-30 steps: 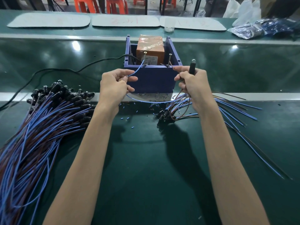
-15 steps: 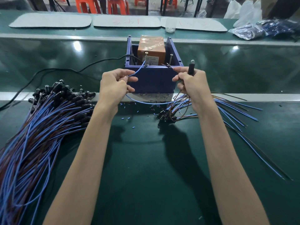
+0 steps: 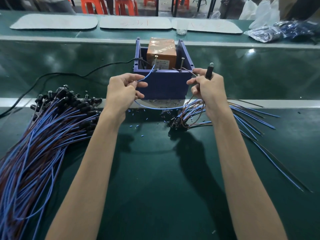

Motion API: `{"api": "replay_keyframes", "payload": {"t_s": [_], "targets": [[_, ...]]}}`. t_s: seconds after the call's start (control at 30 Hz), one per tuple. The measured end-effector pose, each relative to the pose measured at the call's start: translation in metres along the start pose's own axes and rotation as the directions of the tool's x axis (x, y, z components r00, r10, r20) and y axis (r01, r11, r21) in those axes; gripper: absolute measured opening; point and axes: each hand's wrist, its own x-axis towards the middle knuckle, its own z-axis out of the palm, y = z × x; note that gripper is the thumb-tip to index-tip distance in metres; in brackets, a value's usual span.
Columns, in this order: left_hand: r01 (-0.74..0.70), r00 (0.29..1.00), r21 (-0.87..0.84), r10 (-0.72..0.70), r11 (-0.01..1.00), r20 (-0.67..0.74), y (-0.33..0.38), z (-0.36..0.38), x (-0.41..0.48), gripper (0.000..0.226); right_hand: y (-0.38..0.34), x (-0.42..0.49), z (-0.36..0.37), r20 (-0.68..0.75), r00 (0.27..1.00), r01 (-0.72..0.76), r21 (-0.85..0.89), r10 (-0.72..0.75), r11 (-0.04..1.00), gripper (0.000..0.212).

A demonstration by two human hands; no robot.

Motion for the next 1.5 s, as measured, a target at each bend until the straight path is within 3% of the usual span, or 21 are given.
{"api": "replay_keyframes", "payload": {"t_s": [0.2, 0.47, 1.5], "targets": [[-0.001, 1.000, 0.006, 0.001, 1.000, 0.008, -0.0011, 0.0000, 0.0008, 0.027, 0.0008, 0.0011, -0.0014, -0.018, 1.000, 0.021, 0.010, -0.021, 1.000, 0.029], [-0.005, 1.000, 0.009, 0.005, 1.000, 0.008, -0.0004, -0.0016, 0.0000, 0.027, 0.0041, -0.0024, 0.0058, 0.065, 0.998, 0.028, -0.020, -0.027, 0.999, 0.028], [-0.025, 0.999, 0.085, 0.021, 0.996, 0.046, -0.0010, -0.0032, -0.0002, 0.030, 0.0053, -0.0010, 0.0005, 0.050, 0.997, 0.054, -0.048, -0.052, 0.997, 0.026]]}}
